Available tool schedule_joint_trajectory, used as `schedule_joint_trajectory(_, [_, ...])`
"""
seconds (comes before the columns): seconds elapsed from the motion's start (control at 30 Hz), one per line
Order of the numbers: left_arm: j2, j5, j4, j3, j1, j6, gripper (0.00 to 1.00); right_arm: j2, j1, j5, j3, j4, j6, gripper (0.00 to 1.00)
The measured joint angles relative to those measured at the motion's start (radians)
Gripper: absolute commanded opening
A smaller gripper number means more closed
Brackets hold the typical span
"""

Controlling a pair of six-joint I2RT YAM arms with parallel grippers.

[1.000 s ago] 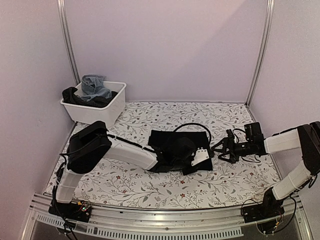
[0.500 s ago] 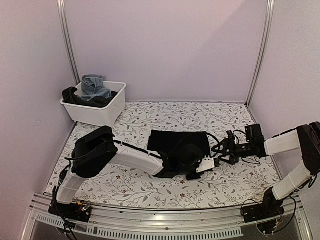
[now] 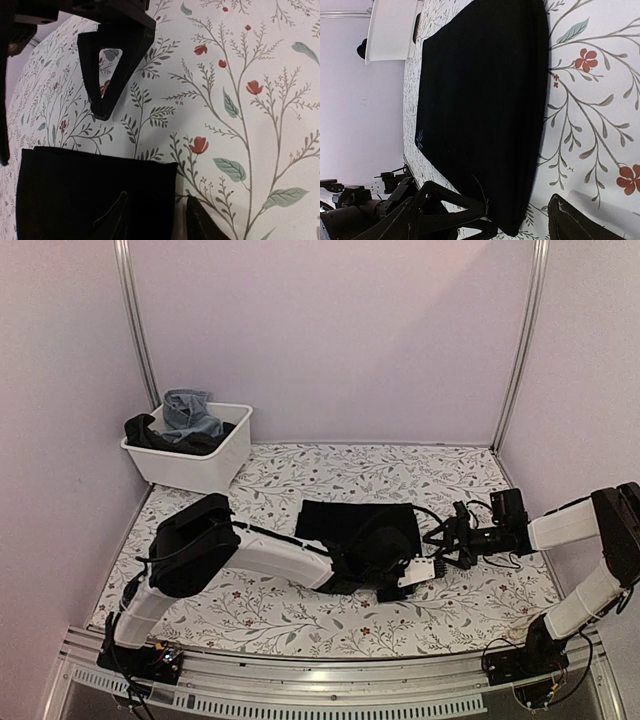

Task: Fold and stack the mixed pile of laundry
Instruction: Pick up the rectangle-folded T-shirt at the center of the board, then pass from the left arm to the right

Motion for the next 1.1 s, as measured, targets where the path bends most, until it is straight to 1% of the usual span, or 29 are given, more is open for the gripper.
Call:
schedule_joint_trajectory(0.07, [0.023,0.007,-0.007,0.026,0.003,-0.001,0.24,0.008,0.0,-0.005,0.0,0.005,0.001,0.87])
schedule_joint_trajectory(0.2, [0.037,0.017,-0.009,0.039,0.01,-0.008,0.11,0.019,0.0,-0.014,-0.004,0.014,0.005,0.85])
schedule_joint_trajectory(0.23, [0.037,0.018,-0.008,0.038,0.013,-0.005,0.06,0.024,0.0,-0.016,-0.007,0.019,0.009,0.84])
schedule_joint_trajectory(0.27, [0.037,0.02,-0.005,0.036,0.014,-0.008,0.0,0.027,0.0,-0.018,-0.011,0.026,0.013,0.83])
schedule_joint_trajectory(0.37, [0.032,0.029,0.023,0.018,0.019,-0.016,0.0,0.046,0.0,-0.02,-0.029,0.053,0.029,0.8])
schedule_joint_trajectory(0.6, [-0.007,0.061,0.057,-0.026,0.033,-0.042,0.0,0.09,0.0,-0.046,-0.057,0.153,0.099,0.79])
schedule_joint_trajectory(0.73, [-0.031,0.065,0.069,-0.036,0.038,-0.047,0.0,0.126,0.008,-0.066,-0.057,0.217,0.146,0.8])
schedule_joint_trajectory(0.9, [-0.049,0.065,0.088,-0.056,0.041,-0.053,0.0,0.18,0.046,-0.087,-0.045,0.306,0.207,0.81])
schedule_joint_trajectory(1.1, [-0.071,0.067,0.099,-0.087,0.042,-0.057,0.0,0.254,0.067,-0.095,-0.002,0.374,0.266,0.76])
